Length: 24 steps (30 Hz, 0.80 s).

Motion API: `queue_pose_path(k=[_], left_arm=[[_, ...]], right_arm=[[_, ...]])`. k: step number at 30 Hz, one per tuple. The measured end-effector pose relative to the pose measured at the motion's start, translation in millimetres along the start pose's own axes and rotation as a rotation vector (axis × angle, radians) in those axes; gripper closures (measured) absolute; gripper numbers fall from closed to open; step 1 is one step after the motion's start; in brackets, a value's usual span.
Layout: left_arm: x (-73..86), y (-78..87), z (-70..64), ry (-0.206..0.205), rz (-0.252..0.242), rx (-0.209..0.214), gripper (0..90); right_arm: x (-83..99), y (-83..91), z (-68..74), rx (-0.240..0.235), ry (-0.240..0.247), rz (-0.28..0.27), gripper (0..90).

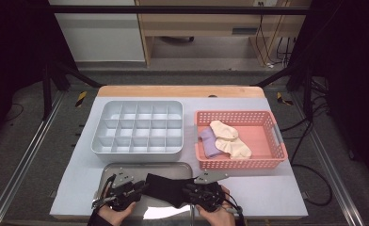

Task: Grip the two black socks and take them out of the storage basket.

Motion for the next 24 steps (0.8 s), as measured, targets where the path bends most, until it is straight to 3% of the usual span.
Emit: queue_pose_path(k=[4, 8, 10, 14, 17, 20, 24], left_arm=[[-2.5, 2.6, 3.7, 0.010, -0.019, -0.021, 68.6], [-2.2, 2.4, 5.6, 0.022, -0.011, -0.027, 65.6], [-1.4, 1.4, 6.1, 0.026, -0.002, -0.031, 65.5], [-1.3, 0.9, 7.4, 0.028, 0.002, -0.041, 66.2], [-1.0, 0.9, 6.9, 0.031, 0.006, -0.031, 69.1], [0.4, -0.2, 5.6, 0.017, 0.016, -0.026, 73.2], [1.8, -1.6, 3.6, 0.008, 0.027, -0.018, 79.4]], right_arm=[[-12.8, 20.9, -1.6, -0.006, -0.012, -0.077, 71.5], [-20.8, 44.1, -12.2, 0.036, -0.015, -0.133, 70.8], [-18.9, 53.4, -21.7, 0.083, -0.014, -0.141, 69.5], [-2.6, 60.9, -35.7, 0.111, -0.047, -0.126, 67.3], [12.1, 58.1, -37.5, 0.088, -0.075, -0.092, 66.5], [15.1, 53.2, -36.6, 0.064, -0.074, -0.082, 67.8], [17.6, 45.6, -34.3, 0.036, -0.057, -0.039, 82.6]])
Point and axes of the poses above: each handheld gripper's, and its own axes: y roughly backward along the jaws, x roughly out of its underside, z roughly to its left, the point moved 8 cm from there along -y, roughly forward along the jaws, and after that the axes turned 6 degrees about -x, right-handed, at the moved point
